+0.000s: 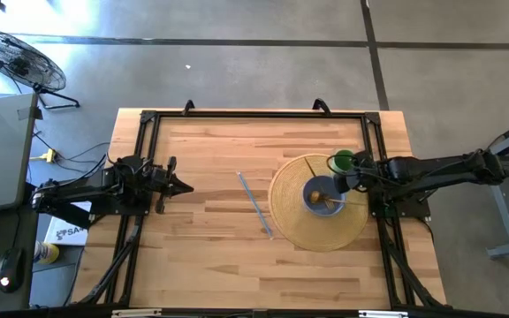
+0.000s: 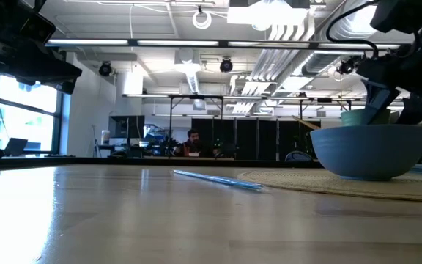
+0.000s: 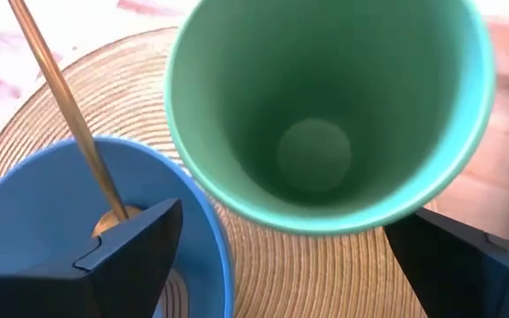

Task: Pick & Place Utensil
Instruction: Put the green cup on the brown mat to the top right of the blue bowl, then put the blue straw into the green cup on the brown mat, then return to Home Position

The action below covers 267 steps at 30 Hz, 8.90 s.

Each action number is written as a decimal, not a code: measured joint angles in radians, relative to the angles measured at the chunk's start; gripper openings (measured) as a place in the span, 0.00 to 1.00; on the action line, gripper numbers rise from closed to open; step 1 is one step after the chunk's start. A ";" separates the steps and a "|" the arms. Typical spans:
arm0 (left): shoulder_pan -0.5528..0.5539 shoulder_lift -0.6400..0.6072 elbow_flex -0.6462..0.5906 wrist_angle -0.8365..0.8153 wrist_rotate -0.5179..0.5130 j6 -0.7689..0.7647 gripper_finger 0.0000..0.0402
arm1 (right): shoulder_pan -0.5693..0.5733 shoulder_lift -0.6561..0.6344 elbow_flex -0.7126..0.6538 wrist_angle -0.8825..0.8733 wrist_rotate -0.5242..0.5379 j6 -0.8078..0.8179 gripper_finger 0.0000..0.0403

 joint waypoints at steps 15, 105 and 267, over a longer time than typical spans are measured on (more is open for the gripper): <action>0.000 0.000 0.000 0.000 0.000 0.000 0.02 | 0.001 0.024 0.138 -0.111 -0.086 0.018 0.89; 0.000 0.000 0.000 0.000 0.000 0.000 0.02 | 0.081 1.379 0.850 0.654 0.032 -0.479 0.02; 0.000 0.000 0.000 0.000 0.000 0.000 0.02 | 0.093 -0.561 -0.393 1.224 -0.342 -1.163 0.00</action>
